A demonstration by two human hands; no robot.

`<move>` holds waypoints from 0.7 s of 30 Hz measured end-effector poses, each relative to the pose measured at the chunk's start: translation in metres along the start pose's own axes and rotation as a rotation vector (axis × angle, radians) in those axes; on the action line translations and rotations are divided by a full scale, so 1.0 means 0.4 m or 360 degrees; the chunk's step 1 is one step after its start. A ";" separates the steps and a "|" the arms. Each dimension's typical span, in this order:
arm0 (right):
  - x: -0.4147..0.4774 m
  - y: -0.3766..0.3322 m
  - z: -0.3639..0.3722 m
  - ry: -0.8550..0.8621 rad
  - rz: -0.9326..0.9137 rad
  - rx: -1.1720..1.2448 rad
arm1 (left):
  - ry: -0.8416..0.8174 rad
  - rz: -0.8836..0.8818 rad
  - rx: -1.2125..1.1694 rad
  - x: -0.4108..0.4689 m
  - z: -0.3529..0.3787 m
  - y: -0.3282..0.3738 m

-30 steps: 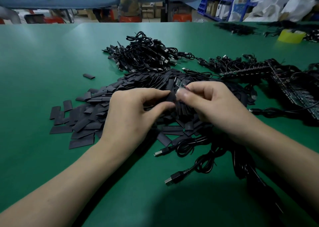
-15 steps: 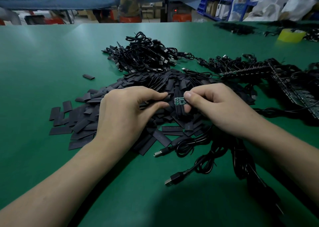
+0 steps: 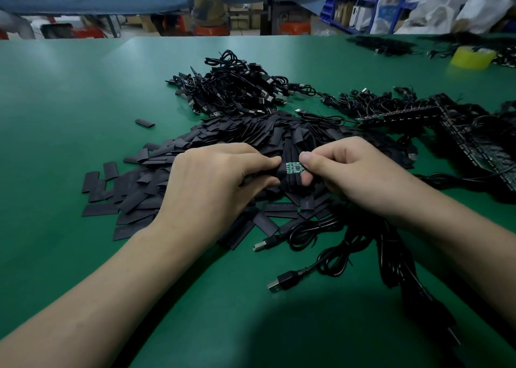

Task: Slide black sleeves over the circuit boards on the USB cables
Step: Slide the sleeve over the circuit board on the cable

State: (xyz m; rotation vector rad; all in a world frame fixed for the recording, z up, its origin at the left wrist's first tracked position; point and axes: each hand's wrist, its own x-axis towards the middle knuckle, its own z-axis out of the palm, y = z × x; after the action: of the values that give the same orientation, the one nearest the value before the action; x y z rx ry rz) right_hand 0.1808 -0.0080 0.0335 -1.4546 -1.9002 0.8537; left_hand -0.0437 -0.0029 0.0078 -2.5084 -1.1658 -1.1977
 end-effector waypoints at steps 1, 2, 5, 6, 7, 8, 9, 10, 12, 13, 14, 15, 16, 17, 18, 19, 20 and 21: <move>0.000 -0.001 0.001 0.0016 0.0014 0.0005 | 0.0002 -0.0001 0.0010 0.000 0.001 0.001; -0.002 -0.001 0.004 0.0046 0.0014 -0.0007 | 0.0002 -0.0007 0.0015 0.000 0.002 0.004; -0.006 -0.005 0.017 0.0176 -0.0075 -0.0202 | -0.0026 -0.0072 -0.0018 0.000 0.007 0.014; -0.008 -0.008 0.022 0.0208 -0.0108 -0.0272 | -0.0039 -0.0106 -0.0043 0.001 0.009 0.016; -0.009 -0.009 0.026 0.0229 -0.0135 -0.0318 | -0.0052 -0.0137 -0.0069 0.002 0.009 0.016; -0.009 -0.010 0.029 0.0237 -0.0155 -0.0347 | -0.0067 -0.0161 -0.0093 0.002 0.009 0.015; -0.009 -0.009 0.031 0.0232 -0.0168 -0.0368 | -0.0080 -0.0174 -0.0109 0.002 0.009 0.014; -0.009 -0.008 0.031 0.0216 -0.0175 -0.0383 | -0.0092 -0.0175 -0.0115 0.002 0.009 0.012; -0.009 -0.007 0.030 0.0169 -0.0187 -0.0390 | -0.0107 -0.0137 -0.0097 0.004 0.009 0.010; -0.009 -0.006 0.028 0.0148 -0.0188 -0.0383 | -0.0109 -0.0091 -0.0081 0.004 0.008 0.008; -0.009 -0.007 0.025 0.0128 -0.0184 -0.0369 | -0.0112 -0.0029 -0.0070 0.006 0.007 0.006; -0.009 -0.006 0.021 0.0107 -0.0174 -0.0341 | -0.0113 0.0041 -0.0063 0.007 0.007 0.003; -0.008 -0.005 0.017 0.0085 -0.0158 -0.0299 | -0.0108 0.0108 -0.0061 0.009 0.007 0.000; -0.007 -0.004 0.012 0.0060 -0.0135 -0.0242 | -0.0099 0.0162 -0.0064 0.010 0.008 -0.002; -0.007 -0.003 0.009 0.0033 -0.0113 -0.0182 | -0.0089 0.0203 -0.0072 0.011 0.009 -0.002; -0.007 -0.002 0.007 0.0012 -0.0098 -0.0139 | -0.0082 0.0234 -0.0081 0.011 0.012 -0.002; -0.007 0.000 0.007 0.0000 -0.0097 -0.0124 | -0.0081 0.0252 -0.0089 0.011 0.014 0.000; -0.007 0.002 0.009 -0.0004 -0.0108 -0.0134 | -0.0084 0.0254 -0.0097 0.010 0.016 0.001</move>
State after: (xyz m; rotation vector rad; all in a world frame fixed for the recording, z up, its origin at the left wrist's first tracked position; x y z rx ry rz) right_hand 0.1792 -0.0110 0.0303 -1.4297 -1.9971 0.7525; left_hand -0.0379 0.0019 0.0065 -2.6353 -0.9319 -1.1493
